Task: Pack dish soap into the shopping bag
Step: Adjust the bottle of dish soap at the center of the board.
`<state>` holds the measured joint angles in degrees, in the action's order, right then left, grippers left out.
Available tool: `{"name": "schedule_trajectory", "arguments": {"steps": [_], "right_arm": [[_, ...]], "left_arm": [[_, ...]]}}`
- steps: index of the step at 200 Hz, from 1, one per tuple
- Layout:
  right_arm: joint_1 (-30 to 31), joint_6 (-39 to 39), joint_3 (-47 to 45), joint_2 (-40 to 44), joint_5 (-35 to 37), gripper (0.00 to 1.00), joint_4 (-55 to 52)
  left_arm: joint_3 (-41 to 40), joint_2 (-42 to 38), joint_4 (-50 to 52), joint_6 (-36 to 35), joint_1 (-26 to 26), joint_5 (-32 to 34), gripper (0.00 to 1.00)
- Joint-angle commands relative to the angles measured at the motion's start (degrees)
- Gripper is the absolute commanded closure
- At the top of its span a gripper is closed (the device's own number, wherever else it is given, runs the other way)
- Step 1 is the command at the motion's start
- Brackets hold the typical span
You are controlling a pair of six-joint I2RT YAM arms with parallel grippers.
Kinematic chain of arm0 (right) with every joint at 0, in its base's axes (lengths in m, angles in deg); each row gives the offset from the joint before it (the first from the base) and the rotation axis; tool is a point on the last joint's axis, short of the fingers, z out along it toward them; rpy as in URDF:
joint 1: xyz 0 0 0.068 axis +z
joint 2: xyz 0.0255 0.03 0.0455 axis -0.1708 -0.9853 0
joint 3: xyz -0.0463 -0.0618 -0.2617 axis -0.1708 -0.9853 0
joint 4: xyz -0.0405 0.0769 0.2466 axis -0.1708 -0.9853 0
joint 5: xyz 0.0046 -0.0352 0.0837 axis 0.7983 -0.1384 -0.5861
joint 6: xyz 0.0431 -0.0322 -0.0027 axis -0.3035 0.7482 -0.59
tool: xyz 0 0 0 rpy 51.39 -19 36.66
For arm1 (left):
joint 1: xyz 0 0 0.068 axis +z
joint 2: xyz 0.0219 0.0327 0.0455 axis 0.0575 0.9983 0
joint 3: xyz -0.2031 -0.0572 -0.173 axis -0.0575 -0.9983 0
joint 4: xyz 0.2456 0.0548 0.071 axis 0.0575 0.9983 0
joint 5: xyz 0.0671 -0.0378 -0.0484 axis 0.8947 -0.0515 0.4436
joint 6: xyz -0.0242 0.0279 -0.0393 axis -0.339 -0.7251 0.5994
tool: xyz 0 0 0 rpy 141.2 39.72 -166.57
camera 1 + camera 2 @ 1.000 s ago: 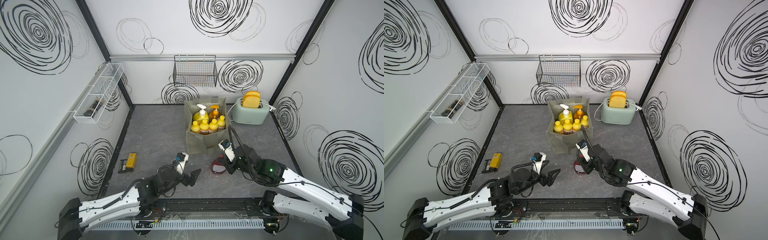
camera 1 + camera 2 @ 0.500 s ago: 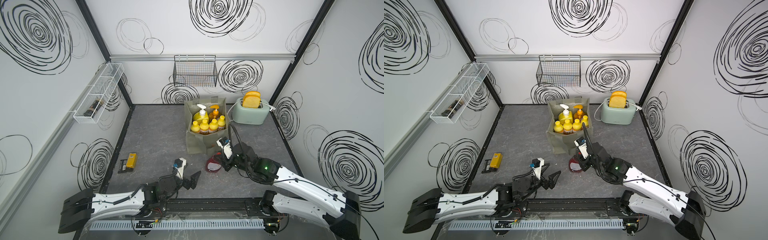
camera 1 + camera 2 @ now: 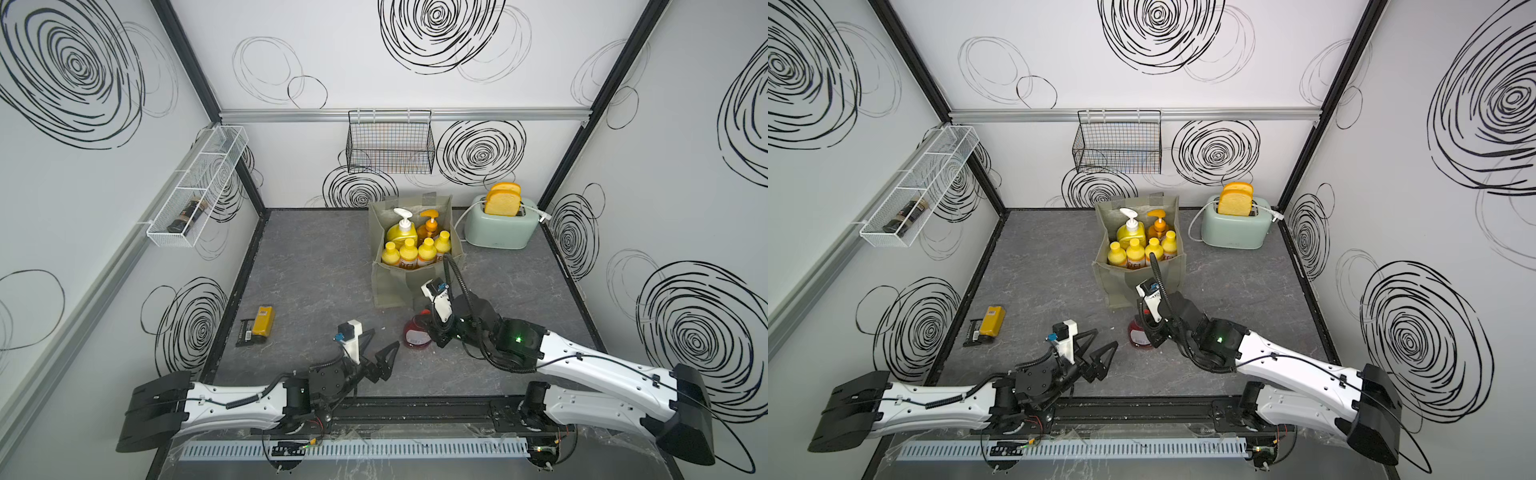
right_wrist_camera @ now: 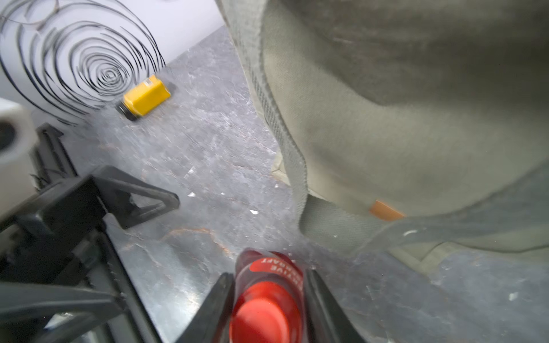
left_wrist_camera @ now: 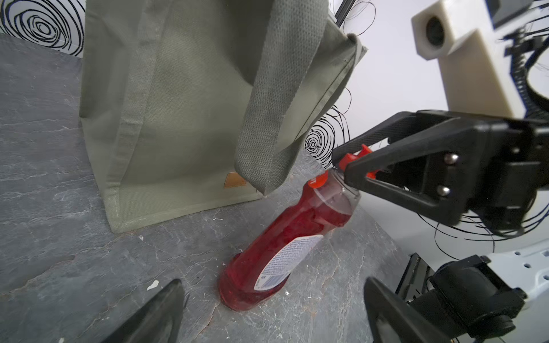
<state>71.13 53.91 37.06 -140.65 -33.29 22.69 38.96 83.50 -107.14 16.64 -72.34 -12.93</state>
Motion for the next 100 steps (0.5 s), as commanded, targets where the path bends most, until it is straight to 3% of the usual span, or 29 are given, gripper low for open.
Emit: {"name": "schedule_trajectory", "arguments": {"steps": [1,23,42,70,100], "right_arm": [[0.3,-1.9,0.2,3.6,1.8,0.39,3.5],[0.2,-1.7,0.0,6.0,1.5,0.3,3.3],[-0.1,-2.5,-0.2,8.8,2.3,0.28,1.2],[-1.3,-4.7,-3.3,15.2,4.0,0.33,-3.2],[-4.1,-9.0,-11.3,24.1,3.1,0.4,-5.6]], "left_arm": [[-2.4,0.9,-4.7,-1.4,-0.6,3.1,0.04],[-0.4,3.8,-6.2,-5.3,-0.4,3.7,0.04],[1.8,6.4,-4.8,-5.6,-0.2,4.1,0.01],[7.2,6.8,12.3,4.5,-0.3,9.4,0.07],[5.6,5.5,12.7,7.9,-0.9,8.5,0.08]]}}
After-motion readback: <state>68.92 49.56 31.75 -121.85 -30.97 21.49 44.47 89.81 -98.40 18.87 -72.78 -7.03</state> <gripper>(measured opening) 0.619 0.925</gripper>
